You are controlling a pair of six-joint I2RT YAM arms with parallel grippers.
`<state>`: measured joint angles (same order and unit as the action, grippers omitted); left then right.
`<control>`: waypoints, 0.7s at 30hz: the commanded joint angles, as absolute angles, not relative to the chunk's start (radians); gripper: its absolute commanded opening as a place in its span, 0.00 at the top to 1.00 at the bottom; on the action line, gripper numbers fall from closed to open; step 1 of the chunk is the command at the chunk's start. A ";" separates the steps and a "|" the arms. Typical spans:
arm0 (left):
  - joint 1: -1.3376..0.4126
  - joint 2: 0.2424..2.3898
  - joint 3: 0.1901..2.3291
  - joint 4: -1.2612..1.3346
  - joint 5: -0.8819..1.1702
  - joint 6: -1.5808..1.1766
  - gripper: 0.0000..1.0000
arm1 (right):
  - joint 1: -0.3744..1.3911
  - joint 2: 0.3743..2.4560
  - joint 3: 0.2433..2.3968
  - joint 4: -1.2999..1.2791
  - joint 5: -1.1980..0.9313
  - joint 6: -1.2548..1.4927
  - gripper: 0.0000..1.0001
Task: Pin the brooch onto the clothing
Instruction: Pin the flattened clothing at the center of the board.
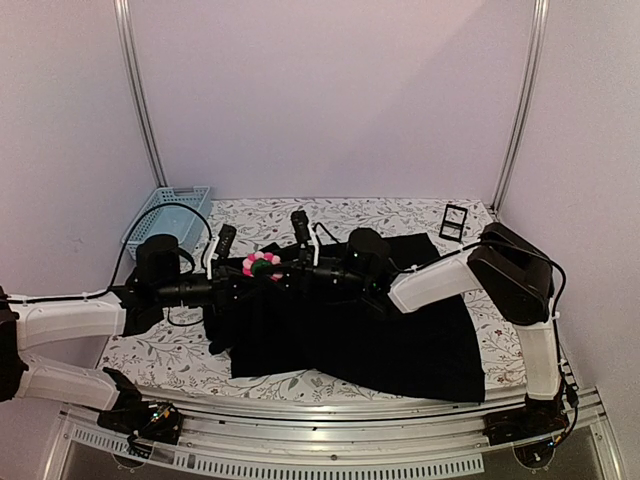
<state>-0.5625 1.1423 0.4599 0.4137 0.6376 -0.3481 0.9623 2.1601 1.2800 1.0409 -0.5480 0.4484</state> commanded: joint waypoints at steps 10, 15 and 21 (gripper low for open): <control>-0.587 1.118 0.443 0.480 0.608 -0.331 1.00 | 0.975 2.184 1.275 1.046 -0.489 0.456 0.59; -0.589 1.117 0.442 0.480 0.610 -0.328 1.00 | 0.975 2.183 1.273 1.058 -0.506 0.458 0.62; -0.590 1.113 0.442 0.479 0.612 -0.329 1.00 | 0.975 2.183 1.267 1.081 -0.528 0.455 0.71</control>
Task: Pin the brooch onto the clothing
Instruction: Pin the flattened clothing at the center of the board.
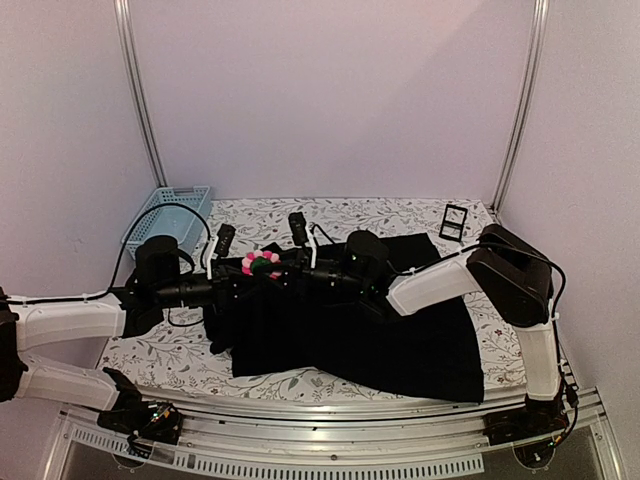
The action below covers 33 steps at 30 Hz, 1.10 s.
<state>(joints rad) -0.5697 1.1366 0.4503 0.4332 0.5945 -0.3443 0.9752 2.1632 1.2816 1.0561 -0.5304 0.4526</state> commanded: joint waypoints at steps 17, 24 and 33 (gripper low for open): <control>-0.570 1.097 0.451 0.431 0.707 -0.320 0.66 | 0.960 2.166 1.226 1.119 -0.625 0.453 0.97; -0.465 1.082 0.516 0.221 0.818 -0.239 0.47 | 0.953 2.150 1.223 1.105 -0.699 0.437 0.97; -0.412 1.082 0.549 0.174 0.880 -0.210 0.67 | 0.951 2.155 1.246 1.097 -0.768 0.428 0.97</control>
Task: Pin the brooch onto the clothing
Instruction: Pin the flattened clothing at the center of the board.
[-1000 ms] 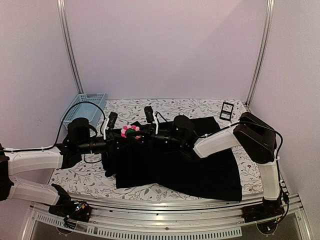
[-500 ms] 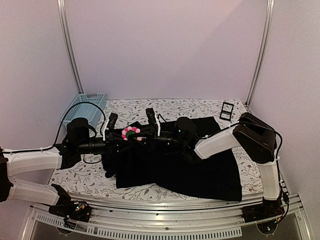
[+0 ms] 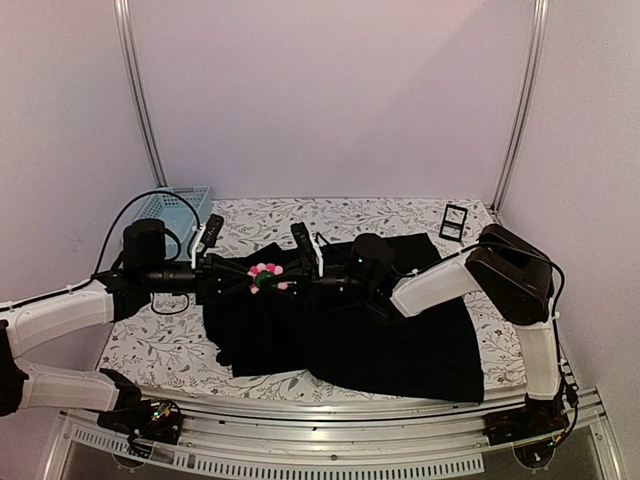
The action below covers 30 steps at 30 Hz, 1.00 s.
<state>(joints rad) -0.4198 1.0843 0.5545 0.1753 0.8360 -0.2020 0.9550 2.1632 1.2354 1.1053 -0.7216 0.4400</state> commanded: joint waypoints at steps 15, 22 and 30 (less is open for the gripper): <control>-0.491 1.100 0.490 0.318 0.824 -0.278 1.00 | 0.951 2.168 1.286 1.057 -0.792 0.428 0.98; -0.485 1.078 0.501 0.291 0.813 -0.266 1.00 | 0.950 2.145 1.240 1.054 -0.761 0.419 0.91; -0.485 1.077 0.504 0.292 0.817 -0.264 1.00 | 0.948 2.125 1.217 1.063 -0.732 0.414 0.83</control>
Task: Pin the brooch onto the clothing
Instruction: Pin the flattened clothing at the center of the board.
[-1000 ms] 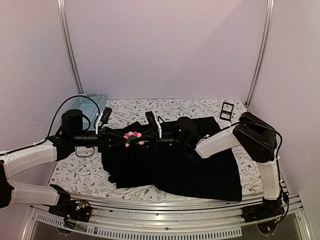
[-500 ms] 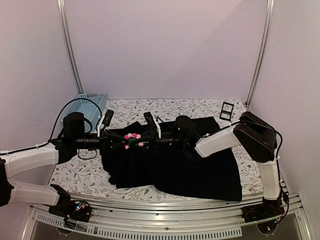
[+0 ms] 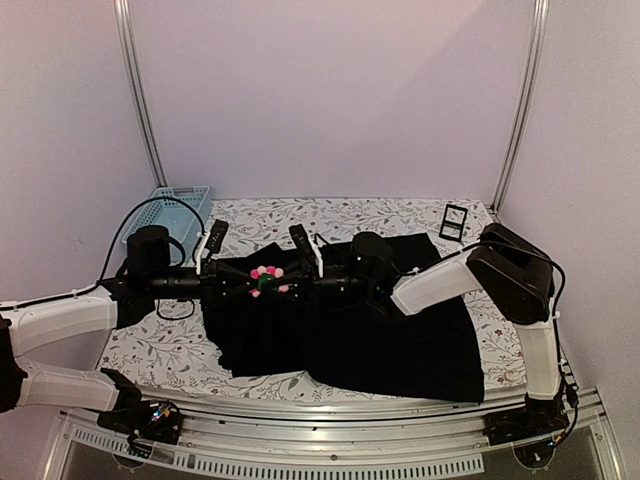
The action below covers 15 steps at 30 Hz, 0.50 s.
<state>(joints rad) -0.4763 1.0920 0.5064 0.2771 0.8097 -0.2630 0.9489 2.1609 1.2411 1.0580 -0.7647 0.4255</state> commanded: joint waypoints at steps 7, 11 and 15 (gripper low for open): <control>-0.485 1.075 0.503 0.295 0.822 -0.260 1.00 | 0.946 2.121 1.207 1.069 -0.713 0.416 0.80; -0.485 1.074 0.502 0.298 0.824 -0.258 1.00 | 0.945 2.121 1.210 1.071 -0.705 0.418 0.80; -0.485 1.075 0.500 0.305 0.824 -0.259 1.00 | 0.943 2.126 1.213 1.081 -0.700 0.427 0.79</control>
<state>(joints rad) -0.4763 1.0920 0.5068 0.2794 0.8032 -0.2626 0.9489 2.1551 1.2228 1.0634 -0.7345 0.4213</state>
